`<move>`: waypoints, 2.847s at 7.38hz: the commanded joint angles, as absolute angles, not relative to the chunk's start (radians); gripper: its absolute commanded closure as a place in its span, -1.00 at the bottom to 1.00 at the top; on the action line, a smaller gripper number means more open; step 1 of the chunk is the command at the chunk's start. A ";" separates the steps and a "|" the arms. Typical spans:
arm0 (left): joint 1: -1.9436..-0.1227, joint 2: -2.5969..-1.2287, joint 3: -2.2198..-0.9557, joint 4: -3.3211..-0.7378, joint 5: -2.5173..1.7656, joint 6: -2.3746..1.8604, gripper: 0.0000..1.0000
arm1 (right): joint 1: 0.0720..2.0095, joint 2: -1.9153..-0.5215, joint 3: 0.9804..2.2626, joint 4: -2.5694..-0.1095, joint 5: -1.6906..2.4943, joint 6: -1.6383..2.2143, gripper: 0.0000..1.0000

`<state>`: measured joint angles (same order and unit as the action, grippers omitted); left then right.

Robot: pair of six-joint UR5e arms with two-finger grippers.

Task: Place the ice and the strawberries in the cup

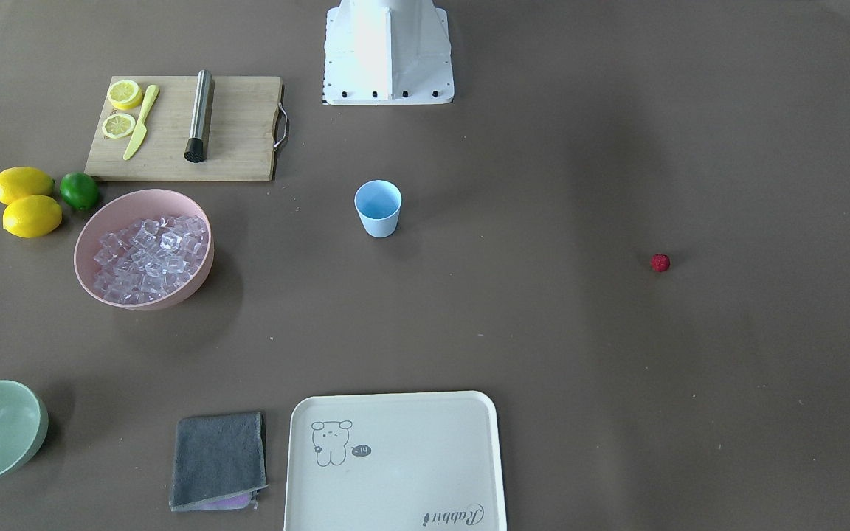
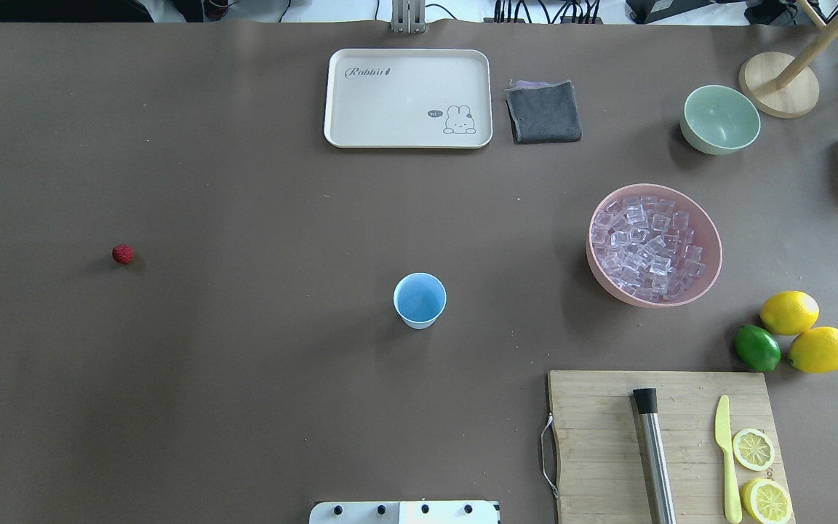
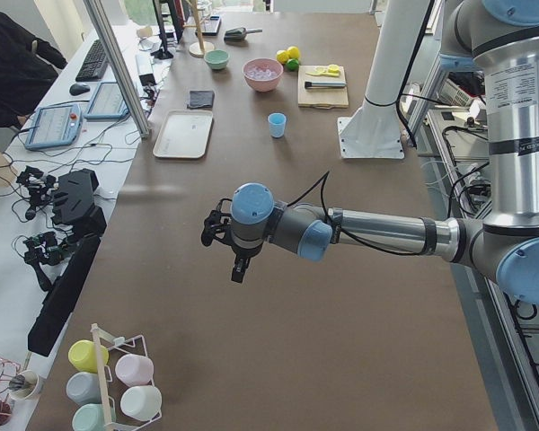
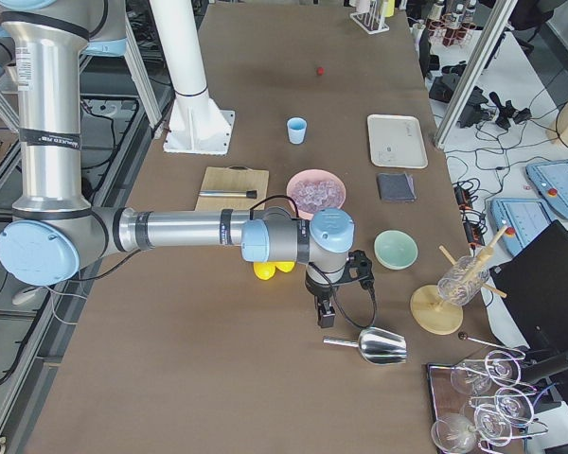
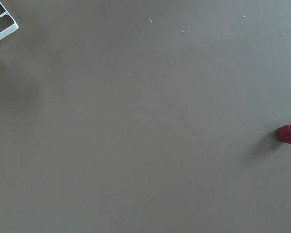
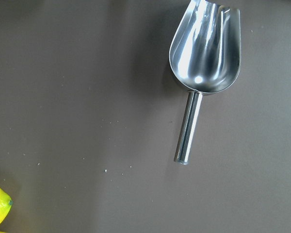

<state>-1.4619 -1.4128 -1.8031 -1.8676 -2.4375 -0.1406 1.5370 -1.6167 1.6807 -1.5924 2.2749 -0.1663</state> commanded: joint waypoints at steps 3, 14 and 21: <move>-1.462 -1.413 -1.769 -1.868 -2.434 -0.140 -0.95 | 1.536 -1.612 1.680 -1.589 2.278 -0.153 -1.00; -1.462 -1.404 -1.790 -1.887 -2.483 -0.150 -0.94 | 1.519 -1.631 1.680 -1.585 2.357 -0.160 -1.00; -1.428 -1.413 -1.744 -1.921 -2.445 -0.149 -0.95 | 1.285 -1.611 1.933 -1.560 2.438 0.451 -0.88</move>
